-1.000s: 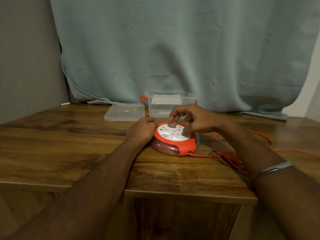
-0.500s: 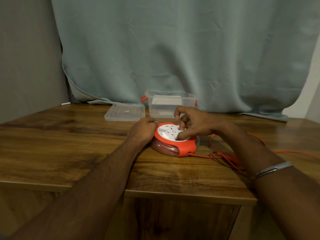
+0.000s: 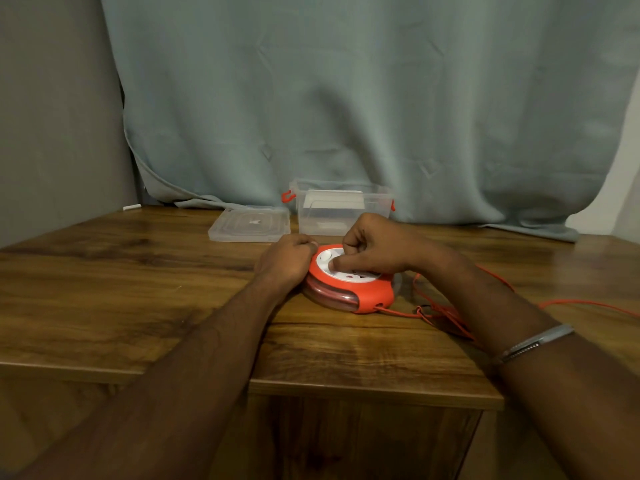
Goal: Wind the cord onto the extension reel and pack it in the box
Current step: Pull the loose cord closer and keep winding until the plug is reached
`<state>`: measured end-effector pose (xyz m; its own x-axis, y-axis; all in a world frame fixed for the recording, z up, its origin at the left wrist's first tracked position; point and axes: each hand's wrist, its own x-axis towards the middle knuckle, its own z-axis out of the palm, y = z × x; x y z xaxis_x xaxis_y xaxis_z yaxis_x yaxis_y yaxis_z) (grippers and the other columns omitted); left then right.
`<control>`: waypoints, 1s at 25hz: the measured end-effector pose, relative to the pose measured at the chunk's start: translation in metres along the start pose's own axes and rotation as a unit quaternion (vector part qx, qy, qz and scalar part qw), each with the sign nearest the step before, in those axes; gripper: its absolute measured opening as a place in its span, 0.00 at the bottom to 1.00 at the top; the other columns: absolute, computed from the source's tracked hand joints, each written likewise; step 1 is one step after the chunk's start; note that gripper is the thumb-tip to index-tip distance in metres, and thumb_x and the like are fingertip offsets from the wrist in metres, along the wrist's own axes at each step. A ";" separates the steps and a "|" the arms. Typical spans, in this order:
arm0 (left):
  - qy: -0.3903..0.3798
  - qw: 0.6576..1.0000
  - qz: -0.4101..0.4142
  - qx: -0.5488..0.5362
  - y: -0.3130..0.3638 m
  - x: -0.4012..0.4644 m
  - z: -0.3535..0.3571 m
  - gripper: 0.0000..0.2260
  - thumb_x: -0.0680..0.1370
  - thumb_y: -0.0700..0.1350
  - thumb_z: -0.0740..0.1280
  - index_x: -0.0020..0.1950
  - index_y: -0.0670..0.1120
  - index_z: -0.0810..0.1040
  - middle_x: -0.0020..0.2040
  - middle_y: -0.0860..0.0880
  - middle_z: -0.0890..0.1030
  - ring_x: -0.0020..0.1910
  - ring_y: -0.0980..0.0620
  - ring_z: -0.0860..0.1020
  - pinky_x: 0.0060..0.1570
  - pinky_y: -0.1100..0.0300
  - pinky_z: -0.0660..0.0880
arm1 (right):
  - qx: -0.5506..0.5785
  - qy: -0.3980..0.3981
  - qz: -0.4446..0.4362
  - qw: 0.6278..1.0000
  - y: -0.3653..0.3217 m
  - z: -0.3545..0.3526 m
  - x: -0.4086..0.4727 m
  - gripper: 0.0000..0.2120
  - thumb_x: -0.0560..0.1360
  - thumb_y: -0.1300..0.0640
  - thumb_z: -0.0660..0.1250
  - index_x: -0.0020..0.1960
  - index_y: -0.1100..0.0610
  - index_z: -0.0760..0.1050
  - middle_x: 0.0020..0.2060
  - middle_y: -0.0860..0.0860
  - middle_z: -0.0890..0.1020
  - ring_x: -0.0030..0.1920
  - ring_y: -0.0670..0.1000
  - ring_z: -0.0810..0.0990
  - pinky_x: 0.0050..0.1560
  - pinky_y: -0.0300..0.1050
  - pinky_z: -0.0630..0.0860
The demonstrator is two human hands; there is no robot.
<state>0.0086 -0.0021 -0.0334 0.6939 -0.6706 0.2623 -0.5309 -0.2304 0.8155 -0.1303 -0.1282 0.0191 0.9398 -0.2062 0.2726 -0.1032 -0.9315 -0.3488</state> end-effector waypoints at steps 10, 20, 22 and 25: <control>0.001 1.000 0.006 0.003 0.001 0.000 0.000 0.16 0.81 0.52 0.61 0.65 0.50 0.81 0.63 0.47 0.83 0.59 0.46 0.80 0.63 0.45 0.76 | 0.045 -0.085 0.004 0.995 0.017 -0.029 -0.015 0.30 0.68 0.69 0.78 0.68 0.57 0.76 0.60 0.51 0.86 0.41 0.65 0.73 0.44 0.49 0.70; 0.012 1.000 -0.013 -0.006 -0.001 0.003 0.001 0.16 0.82 0.52 0.61 0.65 0.50 0.80 0.65 0.47 0.81 0.61 0.44 0.79 0.64 0.45 0.76 | 0.070 -0.060 0.035 0.995 0.014 -0.021 -0.016 0.33 0.59 0.48 0.83 0.58 0.52 0.73 0.47 0.56 0.86 0.35 0.42 0.75 0.36 0.39 0.72; 0.012 1.000 -0.013 -0.002 -0.001 0.002 0.000 0.16 0.81 0.53 0.61 0.66 0.51 0.79 0.66 0.47 0.81 0.62 0.44 0.79 0.64 0.45 0.75 | 0.070 -0.051 0.031 0.996 0.013 -0.018 -0.015 0.27 0.58 0.47 0.82 0.51 0.52 0.75 0.41 0.54 0.85 0.35 0.43 0.77 0.36 0.40 0.72; 0.011 1.000 -0.015 0.000 -0.001 0.001 0.000 0.16 0.81 0.54 0.61 0.66 0.52 0.79 0.66 0.48 0.80 0.63 0.44 0.78 0.65 0.45 0.74 | 0.044 -0.049 0.026 0.997 0.011 -0.014 -0.011 0.15 0.62 0.48 0.81 0.38 0.51 0.76 0.30 0.43 0.78 0.32 0.42 0.74 0.36 0.42 0.70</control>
<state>0.0096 -0.0027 -0.0340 0.7205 -0.6474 0.2486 -0.5091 -0.2505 0.8234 -0.1461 -0.1401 0.0252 0.9618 -0.2194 0.1638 -0.1283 -0.8895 -0.4385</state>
